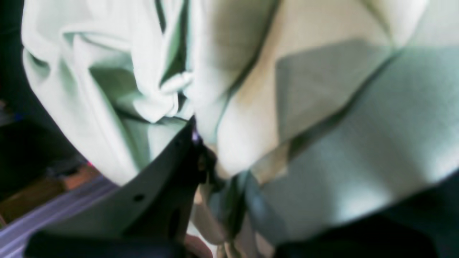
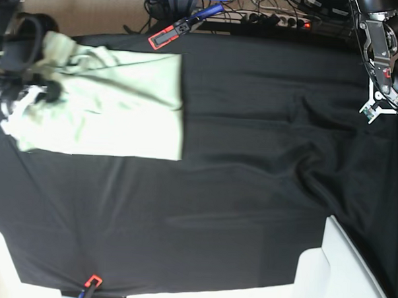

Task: Fold the T-shirt properly

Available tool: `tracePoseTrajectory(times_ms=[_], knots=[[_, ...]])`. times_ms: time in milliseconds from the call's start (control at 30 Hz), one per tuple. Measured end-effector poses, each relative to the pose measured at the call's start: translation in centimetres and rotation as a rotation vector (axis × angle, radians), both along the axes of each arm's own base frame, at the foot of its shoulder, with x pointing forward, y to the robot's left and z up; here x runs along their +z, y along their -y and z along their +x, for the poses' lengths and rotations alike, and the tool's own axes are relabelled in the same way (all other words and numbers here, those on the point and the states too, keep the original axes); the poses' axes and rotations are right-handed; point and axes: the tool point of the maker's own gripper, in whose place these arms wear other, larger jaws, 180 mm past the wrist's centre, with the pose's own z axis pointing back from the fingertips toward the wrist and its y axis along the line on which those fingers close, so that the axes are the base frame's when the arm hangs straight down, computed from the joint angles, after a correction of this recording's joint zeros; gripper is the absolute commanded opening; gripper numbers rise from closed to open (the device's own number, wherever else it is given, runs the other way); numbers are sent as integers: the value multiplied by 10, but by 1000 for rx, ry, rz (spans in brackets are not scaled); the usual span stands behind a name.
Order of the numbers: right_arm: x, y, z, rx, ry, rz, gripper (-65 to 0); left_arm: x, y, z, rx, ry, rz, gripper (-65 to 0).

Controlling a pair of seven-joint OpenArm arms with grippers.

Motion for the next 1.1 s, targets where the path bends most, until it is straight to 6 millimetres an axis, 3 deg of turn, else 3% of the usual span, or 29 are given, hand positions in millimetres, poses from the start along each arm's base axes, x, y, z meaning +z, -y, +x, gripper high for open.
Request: tracePoseTrajectory(times_ms=[100,367,533,700,933,1100], knots=[[8,14,8,2,17,-32,-649,0,0,0,0,1,-2,-650],[42,16,43,-117,51,-132,-649,0,0,0,0,0,0,-650],[51,-3,57,-232,15,-144,-649,0,0,0,0,0,1,-650],[43,-24,52,-300,-74,-164,-649,0,0,0,0,0,0,-650],[57,-60,51,-343,-88,-184,-649,0,0,0,0,0,1,-650],[45,-89,39,-300,-143,-204,-649,-5,11,6,-41,-13,-10,-650]])
